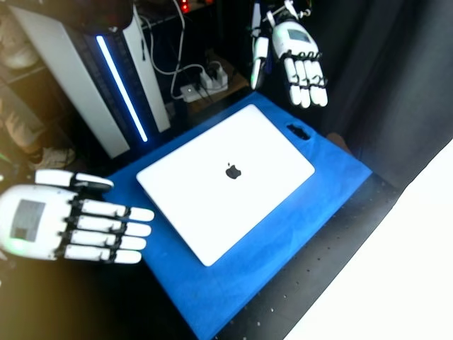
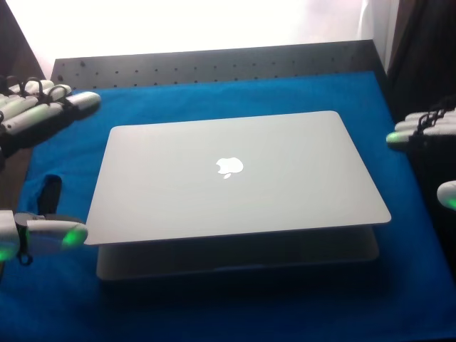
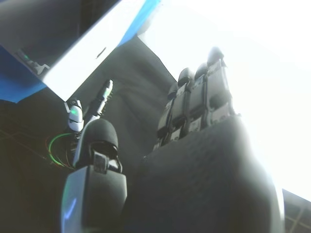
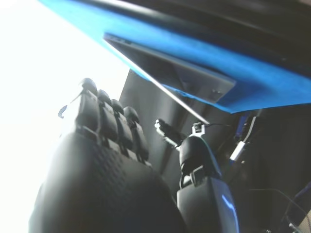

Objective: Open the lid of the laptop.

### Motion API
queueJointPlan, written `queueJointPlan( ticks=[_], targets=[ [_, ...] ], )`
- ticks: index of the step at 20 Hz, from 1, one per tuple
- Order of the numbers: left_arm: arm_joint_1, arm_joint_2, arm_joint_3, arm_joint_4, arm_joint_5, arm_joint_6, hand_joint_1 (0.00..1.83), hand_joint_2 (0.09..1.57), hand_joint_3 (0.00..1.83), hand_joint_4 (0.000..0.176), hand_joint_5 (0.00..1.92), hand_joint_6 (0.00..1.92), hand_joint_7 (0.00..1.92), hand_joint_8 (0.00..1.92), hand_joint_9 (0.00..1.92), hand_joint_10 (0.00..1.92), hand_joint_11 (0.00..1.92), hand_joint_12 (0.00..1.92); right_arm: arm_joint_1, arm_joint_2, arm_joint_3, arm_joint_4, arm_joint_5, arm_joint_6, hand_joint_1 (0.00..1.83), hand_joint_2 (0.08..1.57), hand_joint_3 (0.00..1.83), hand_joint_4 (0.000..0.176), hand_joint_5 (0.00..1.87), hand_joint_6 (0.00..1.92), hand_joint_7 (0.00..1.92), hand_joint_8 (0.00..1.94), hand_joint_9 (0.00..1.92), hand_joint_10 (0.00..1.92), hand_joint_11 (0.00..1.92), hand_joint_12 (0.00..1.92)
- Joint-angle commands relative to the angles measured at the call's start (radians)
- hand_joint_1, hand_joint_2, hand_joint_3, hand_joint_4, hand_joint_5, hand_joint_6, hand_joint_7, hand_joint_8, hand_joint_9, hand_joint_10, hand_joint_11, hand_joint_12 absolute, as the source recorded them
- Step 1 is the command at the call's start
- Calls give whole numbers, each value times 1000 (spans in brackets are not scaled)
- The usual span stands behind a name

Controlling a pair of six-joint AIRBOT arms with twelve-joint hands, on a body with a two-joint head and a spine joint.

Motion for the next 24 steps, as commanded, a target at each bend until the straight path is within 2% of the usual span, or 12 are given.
queueJointPlan(
  ticks=[1,2,3,5,6,7,10,11,14,20,24],
  targets=[
    [-10,11,3,-12,-129,-3,381,987,17,65,0,0,0,0,0,0,0,0,11,0,6,37,93,7,92,1405,3,0,282,0,204,0,126,0,168,85],
    [-10,12,2,-8,-130,-3,358,997,18,19,0,0,0,0,0,0,0,0,11,0,6,34,89,7,66,1413,4,0,270,1,196,0,107,1,147,63],
    [-11,12,2,0,-131,-3,406,1011,19,0,0,0,0,0,0,0,0,0,11,0,7,29,82,7,65,1419,5,0,266,0,188,0,96,0,140,55],
    [-16,12,-1,24,-132,-11,356,1024,19,0,0,0,0,0,0,0,0,0,11,2,6,-6,53,22,6,1432,7,0,210,0,124,0,22,0,95,22],
    [-20,12,-3,36,-135,-12,363,1001,6,13,0,0,0,0,0,0,0,0,11,3,6,-31,39,38,5,1440,9,0,179,0,90,0,4,0,57,4],
    [-26,12,-3,44,-134,-12,367,993,1,14,0,0,0,0,0,0,0,0,11,4,6,-60,25,60,0,1440,7,0,150,0,59,0,0,0,11,0],
    [-39,10,-3,54,-121,-12,366,961,0,0,0,0,0,0,0,0,0,0,16,3,-1,-148,-19,97,0,1428,0,0,41,0,1,0,0,0,0,0],
    [-42,8,-3,56,-115,-13,350,954,0,0,0,0,0,0,0,0,0,0,27,2,-5,-189,-39,110,0,1426,0,0,7,0,0,0,0,0,0,0],
    [-48,-3,1,59,-92,-12,472,906,0,0,0,0,0,0,0,0,0,0,73,-3,-18,-302,-81,130,0,1401,0,0,0,0,0,0,0,0,0,0],
    [-59,-18,6,61,-65,-13,537,835,0,3,0,0,0,0,0,0,0,0,79,-7,-37,-384,-115,142,0,1321,0,0,0,0,0,0,0,0,0,0],
    [-60,-24,7,60,-60,-13,530,852,0,0,0,0,0,0,0,0,0,0,79,-13,-38,-405,-135,142,0,1325,0,0,0,0,0,0,0,0,0,0]
  ],
)
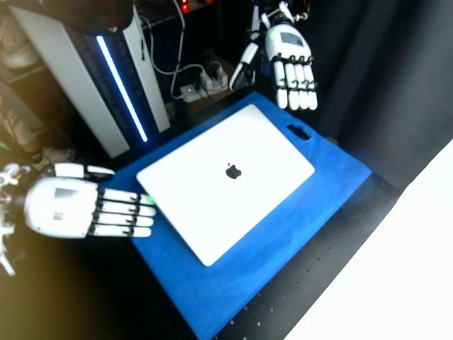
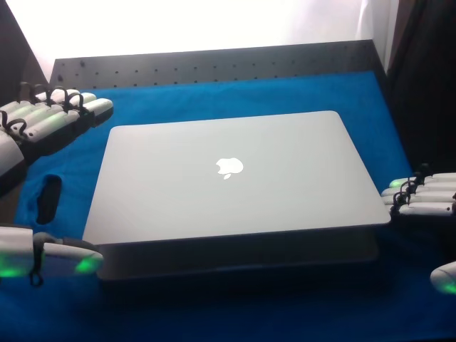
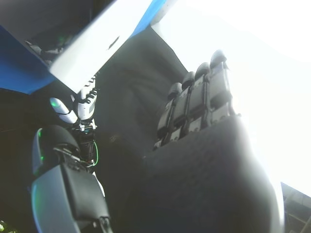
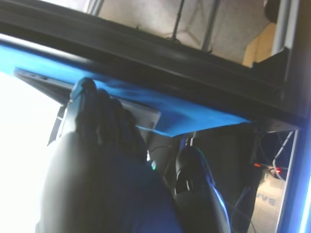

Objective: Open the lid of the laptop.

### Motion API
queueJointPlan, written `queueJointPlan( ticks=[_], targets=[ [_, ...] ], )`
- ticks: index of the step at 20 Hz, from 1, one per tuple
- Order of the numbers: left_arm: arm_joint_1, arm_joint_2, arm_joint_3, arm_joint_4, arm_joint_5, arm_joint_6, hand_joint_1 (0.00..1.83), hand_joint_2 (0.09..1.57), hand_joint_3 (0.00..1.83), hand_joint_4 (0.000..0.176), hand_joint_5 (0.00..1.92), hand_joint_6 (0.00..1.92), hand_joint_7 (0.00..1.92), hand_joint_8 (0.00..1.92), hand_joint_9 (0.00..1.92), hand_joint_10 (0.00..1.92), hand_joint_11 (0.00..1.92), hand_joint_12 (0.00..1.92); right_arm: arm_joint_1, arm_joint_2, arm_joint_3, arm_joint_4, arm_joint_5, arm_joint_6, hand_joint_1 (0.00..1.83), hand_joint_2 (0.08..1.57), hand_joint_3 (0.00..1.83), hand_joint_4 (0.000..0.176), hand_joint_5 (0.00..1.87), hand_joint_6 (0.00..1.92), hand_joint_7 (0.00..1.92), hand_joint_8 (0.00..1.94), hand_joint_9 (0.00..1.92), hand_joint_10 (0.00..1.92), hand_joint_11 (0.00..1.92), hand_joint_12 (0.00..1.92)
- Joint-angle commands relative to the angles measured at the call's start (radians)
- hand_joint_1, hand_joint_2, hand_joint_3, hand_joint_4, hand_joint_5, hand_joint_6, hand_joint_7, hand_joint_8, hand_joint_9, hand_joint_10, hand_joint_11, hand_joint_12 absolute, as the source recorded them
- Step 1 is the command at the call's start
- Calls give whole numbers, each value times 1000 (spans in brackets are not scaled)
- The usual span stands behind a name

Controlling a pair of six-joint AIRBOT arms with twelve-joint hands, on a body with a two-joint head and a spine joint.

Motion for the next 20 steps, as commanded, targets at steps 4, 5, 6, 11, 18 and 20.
queueJointPlan(
  ticks=[4,5,6,11,18,20],
  targets=[
    [-15,-13,10,-15,-99,-3,544,847,0,0,0,0,0,0,0,0,0,0,12,-22,-3,-19,50,19,0,1334,0,0,0,0,0,0,0,0,0,0],
    [-16,-14,11,-16,-98,-3,564,846,0,0,0,0,0,0,0,0,0,0,15,-27,-2,-40,48,34,0,1347,0,0,0,0,0,0,0,0,0,0],
    [-17,-15,11,-18,-99,-3,571,848,0,0,0,0,0,0,0,0,0,0,27,-32,-2,-72,45,51,0,1349,1,0,0,0,0,0,0,0,0,0],
    [-17,-21,11,-25,-96,-3,561,855,0,0,0,0,0,0,0,0,0,0,145,-38,-2,-226,25,105,5,1373,8,0,0,0,0,0,0,0,0,0],
    [-17,-30,12,-30,-89,-3,492,886,9,0,0,0,0,0,0,0,0,0,213,-22,-1,-251,25,109,109,1332,0,0,0,0,0,0,0,0,0,0],
    [-17,-34,12,-32,-86,-3,457,904,13,0,0,0,0,0,0,0,0,0,217,-19,-1,-240,25,109,42,1343,4,0,0,0,0,0,0,0,0,0]
  ],
)
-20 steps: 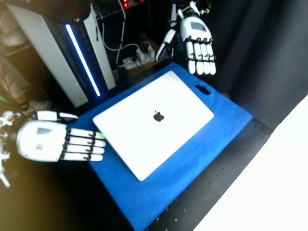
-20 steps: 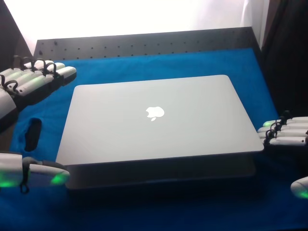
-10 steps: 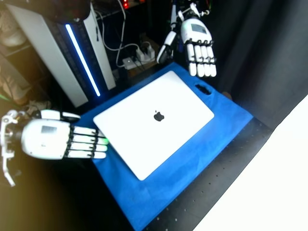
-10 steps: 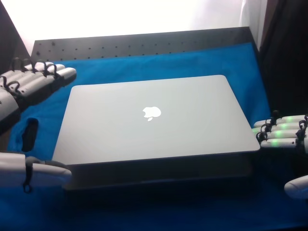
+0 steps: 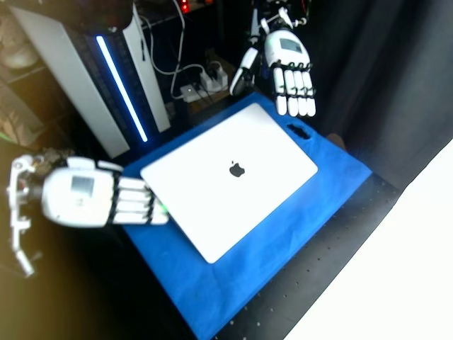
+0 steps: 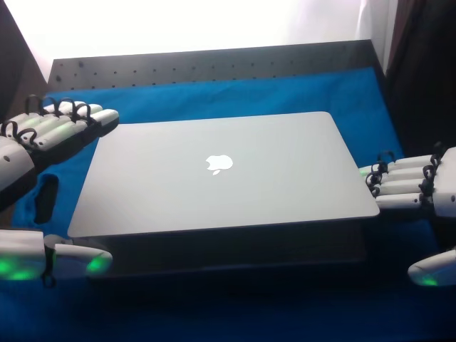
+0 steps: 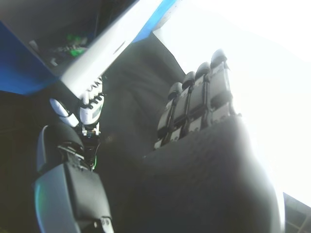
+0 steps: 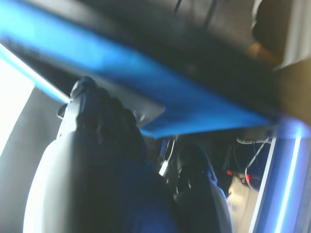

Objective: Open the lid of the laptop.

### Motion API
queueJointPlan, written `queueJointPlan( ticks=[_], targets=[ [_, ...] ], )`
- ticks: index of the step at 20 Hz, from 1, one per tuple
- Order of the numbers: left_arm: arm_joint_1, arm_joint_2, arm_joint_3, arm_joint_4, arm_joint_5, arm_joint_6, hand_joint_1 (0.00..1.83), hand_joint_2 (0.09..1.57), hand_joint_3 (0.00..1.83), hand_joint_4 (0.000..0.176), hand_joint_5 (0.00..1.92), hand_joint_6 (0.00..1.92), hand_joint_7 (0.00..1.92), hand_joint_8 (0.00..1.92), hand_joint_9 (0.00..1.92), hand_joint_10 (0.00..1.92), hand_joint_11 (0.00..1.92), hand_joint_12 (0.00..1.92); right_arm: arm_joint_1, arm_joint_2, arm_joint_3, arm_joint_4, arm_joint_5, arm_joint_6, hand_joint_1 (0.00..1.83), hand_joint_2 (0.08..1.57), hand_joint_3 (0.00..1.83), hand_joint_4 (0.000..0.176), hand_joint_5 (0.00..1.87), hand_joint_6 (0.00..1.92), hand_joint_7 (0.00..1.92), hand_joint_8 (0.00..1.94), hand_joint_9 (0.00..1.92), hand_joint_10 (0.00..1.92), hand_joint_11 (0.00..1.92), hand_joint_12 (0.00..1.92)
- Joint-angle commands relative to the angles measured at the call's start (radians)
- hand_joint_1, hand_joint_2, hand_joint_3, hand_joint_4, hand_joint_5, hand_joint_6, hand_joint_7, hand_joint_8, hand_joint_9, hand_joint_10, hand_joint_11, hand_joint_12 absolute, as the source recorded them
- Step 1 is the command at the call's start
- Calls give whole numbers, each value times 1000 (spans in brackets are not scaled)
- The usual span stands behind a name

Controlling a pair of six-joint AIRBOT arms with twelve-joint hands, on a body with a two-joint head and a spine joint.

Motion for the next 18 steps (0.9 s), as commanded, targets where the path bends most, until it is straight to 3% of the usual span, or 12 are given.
queueJointPlan(
  ticks=[1,6,10,15,16,18],
  targets=[
    [-14,-4,4,-12,-116,-3,453,907,13,0,0,0,0,0,0,0,0,0,16,2,-2,61,79,3,37,1351,7,0,0,0,0,0,0,0,0,0],
    [-14,-7,2,-17,-110,-4,421,909,9,0,0,0,0,0,0,0,0,0,15,-31,4,61,79,2,116,1335,0,0,20,6,7,2,0,0,0,0],
    [-15,-17,7,-17,-105,-4,427,899,1,0,0,0,0,0,0,0,0,0,14,-69,12,42,78,2,6,1372,8,0,34,2,1,0,0,0,0,0],
    [-30,-41,16,-6,-83,-7,496,877,0,0,0,0,0,0,0,0,0,0,-4,-114,24,18,76,2,24,1385,8,0,0,0,0,0,0,0,0,0],
    [-35,-48,20,0,-76,-10,528,865,0,23,0,0,0,0,0,0,0,0,-9,-119,27,18,73,2,18,1384,6,0,0,0,0,0,0,0,0,0],
    [-46,-64,28,10,-60,-17,588,870,0,12,0,0,0,0,0,0,0,0,-19,-124,28,17,68,2,0,1387,6,0,0,0,0,0,0,0,0,0]
  ],
)
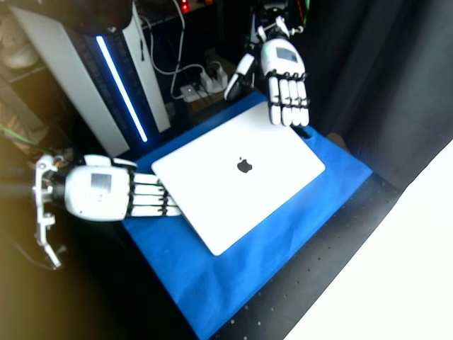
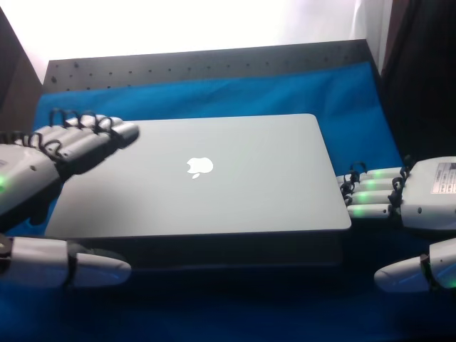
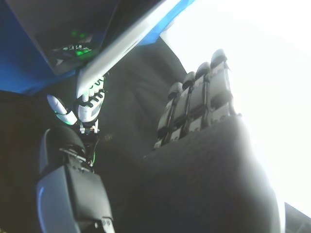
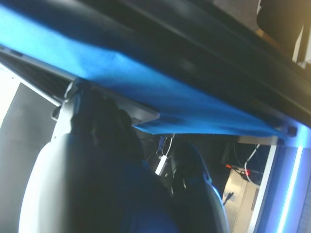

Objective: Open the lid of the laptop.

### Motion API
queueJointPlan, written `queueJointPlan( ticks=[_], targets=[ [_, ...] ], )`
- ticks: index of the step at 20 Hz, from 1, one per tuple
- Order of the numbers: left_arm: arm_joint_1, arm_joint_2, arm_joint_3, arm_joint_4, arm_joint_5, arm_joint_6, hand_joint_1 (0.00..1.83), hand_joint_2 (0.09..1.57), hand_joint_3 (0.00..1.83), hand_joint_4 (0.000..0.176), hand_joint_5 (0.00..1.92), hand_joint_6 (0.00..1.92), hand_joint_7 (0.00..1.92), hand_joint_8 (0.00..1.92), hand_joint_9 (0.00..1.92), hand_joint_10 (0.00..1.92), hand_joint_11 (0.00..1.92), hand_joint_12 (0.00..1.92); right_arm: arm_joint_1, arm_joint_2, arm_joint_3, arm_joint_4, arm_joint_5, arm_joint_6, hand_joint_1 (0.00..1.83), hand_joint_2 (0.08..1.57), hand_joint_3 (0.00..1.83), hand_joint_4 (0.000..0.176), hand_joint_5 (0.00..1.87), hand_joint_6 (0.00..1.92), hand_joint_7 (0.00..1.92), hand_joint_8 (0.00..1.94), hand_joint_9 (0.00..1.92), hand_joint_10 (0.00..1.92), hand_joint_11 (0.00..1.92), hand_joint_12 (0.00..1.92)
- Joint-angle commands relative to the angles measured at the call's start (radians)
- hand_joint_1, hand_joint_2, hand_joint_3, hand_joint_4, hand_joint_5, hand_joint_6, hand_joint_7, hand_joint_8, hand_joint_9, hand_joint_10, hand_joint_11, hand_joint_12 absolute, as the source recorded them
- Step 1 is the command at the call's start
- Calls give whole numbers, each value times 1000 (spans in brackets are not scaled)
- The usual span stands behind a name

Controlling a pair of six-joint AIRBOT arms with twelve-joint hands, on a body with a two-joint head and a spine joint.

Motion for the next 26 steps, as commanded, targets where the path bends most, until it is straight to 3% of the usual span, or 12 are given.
queueJointPlan(
  ticks=[1,8,13,16,18,19,21,22,26],
  targets=[
    [-19,-12,8,4,-96,-7,600,878,0,0,0,0,0,0,0,0,0,0,-2,-23,-8,8,63,5,0,1387,5,0,0,0,0,0,0,0,0,0],
    [-110,-117,75,48,35,-9,908,893,2,0,0,0,0,0,0,0,0,0,-4,-28,-5,8,62,5,0,1382,1,0,0,0,0,0,0,0,0,0],
    [-224,-174,133,83,116,8,778,1005,8,0,0,0,0,0,0,0,0,0,-8,-28,-6,8,62,5,0,1397,7,0,0,0,0,0,0,0,0,0],
    [-281,-182,136,87,141,79,928,972,0,1,0,0,0,0,0,0,0,0,-10,-31,-6,7,62,5,0,1389,2,0,0,0,0,0,0,0,0,0],
    [-302,-188,147,85,146,89,870,1027,15,2,0,0,0,0,0,0,0,0,-10,-32,-6,7,62,5,0,1398,5,0,0,0,0,0,0,0,0,0],
    [-309,-189,150,83,146,89,843,1082,11,17,0,0,0,0,0,0,0,0,-10,-32,-6,6,62,5,0,1399,6,0,0,0,0,0,0,0,0,0],
    [-331,-190,159,79,142,89,854,1116,15,11,0,0,0,0,0,0,0,0,-11,-32,-6,6,62,5,0,1397,4,0,0,0,0,0,0,0,0,0],
    [-343,-193,163,76,134,89,854,1107,8,0,0,0,0,0,0,0,0,0,-11,-32,-6,6,62,5,0,1399,5,0,0,0,0,0,0,0,0,0],
    [-384,-227,198,38,107,90,890,1058,0,0,0,0,0,0,0,0,0,0,-11,-34,-6,5,62,5,6,1402,4,0,0,0,0,0,0,0,0,0]
  ],
)
